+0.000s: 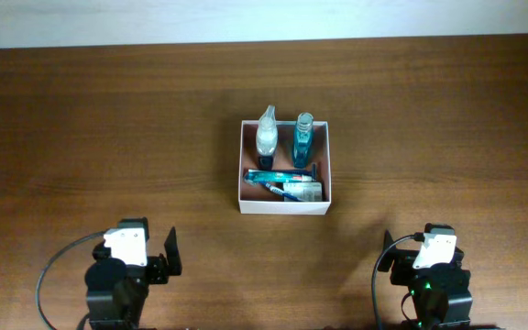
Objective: Pack container
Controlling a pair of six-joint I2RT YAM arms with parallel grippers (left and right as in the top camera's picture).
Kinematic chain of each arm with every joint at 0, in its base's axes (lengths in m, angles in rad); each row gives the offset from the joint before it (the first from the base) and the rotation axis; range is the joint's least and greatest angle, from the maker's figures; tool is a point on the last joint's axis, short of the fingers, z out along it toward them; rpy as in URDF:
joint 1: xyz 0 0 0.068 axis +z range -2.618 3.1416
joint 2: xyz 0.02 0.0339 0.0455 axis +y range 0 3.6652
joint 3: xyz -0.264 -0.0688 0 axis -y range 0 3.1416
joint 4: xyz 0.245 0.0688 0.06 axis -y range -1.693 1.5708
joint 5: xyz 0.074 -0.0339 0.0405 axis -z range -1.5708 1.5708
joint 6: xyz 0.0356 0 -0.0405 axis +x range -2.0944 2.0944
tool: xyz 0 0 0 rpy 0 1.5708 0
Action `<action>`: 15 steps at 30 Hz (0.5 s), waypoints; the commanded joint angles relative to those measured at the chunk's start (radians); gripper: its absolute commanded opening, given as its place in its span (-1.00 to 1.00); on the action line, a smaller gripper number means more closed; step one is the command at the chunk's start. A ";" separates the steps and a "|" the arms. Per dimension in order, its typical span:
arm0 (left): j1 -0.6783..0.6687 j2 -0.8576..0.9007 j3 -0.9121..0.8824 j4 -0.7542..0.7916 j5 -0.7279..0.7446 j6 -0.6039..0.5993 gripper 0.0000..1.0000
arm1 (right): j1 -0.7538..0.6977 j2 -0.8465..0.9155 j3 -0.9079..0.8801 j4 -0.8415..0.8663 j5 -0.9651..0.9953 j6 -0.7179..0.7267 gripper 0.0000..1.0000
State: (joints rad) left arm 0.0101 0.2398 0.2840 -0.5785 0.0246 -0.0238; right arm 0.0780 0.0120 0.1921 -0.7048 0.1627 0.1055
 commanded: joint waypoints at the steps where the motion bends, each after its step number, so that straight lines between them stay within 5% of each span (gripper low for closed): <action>1: 0.006 -0.057 -0.069 0.012 0.014 -0.008 0.99 | -0.007 -0.008 -0.008 0.002 0.002 0.008 0.97; 15: 0.006 -0.111 -0.140 0.056 0.016 -0.007 0.99 | -0.007 -0.008 -0.008 0.002 0.002 0.008 0.97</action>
State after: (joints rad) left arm 0.0101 0.1398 0.1551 -0.5301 0.0269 -0.0238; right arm 0.0780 0.0120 0.1921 -0.7048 0.1631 0.1055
